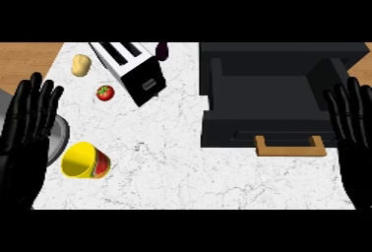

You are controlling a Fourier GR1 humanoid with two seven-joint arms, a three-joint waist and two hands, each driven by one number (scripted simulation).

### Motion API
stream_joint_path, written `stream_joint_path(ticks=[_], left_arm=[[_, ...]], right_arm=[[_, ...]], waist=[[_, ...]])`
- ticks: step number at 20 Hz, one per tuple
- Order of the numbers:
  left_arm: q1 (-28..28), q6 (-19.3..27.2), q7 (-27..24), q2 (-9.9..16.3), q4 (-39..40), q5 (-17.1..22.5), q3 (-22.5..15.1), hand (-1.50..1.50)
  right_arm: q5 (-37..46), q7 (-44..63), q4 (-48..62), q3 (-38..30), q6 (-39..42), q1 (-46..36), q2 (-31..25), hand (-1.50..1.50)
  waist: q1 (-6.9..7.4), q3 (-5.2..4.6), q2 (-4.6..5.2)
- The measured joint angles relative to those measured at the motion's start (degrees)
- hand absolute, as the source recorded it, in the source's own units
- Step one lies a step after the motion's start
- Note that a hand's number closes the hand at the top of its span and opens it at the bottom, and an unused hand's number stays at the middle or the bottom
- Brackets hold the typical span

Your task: Pick up the cup, place it into the drawer and close the drawer

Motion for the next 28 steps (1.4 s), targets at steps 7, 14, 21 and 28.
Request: stream_joint_path(ticks=[7, 14, 21, 28], left_arm=[[7.5, -10.7, -2.3, 2.5, -3.1, 14.4, 1.5, -1.50], [14.9, -18.9, 1.2, 5.5, -1.1, 33.4, 8.4, -1.50], [17.2, -25.8, -2.0, 6.8, 7.6, 36.2, 14.6, -1.50], [14.6, -27.4, -8.4, 6.4, 19.7, 28.6, 18.3, -1.50]], right_arm=[[1.4, -1.0, 1.3, -1.4, -0.8, 0.3, 0.1, -1.50], [2.6, 0.4, 2.5, -1.3, 1.2, 0.2, -2.0, -1.50], [2.5, 0.8, 4.5, -2.0, 1.8, -1.9, -1.8, -1.50], [1.9, -0.9, 6.3, -3.2, 3.4, -1.9, -2.2, -1.50]], waist=[[0.34, -0.38, 0.42], [0.27, -0.42, 0.52], [-0.02, -0.41, 0.56], [-0.30, -0.40, 0.60]])
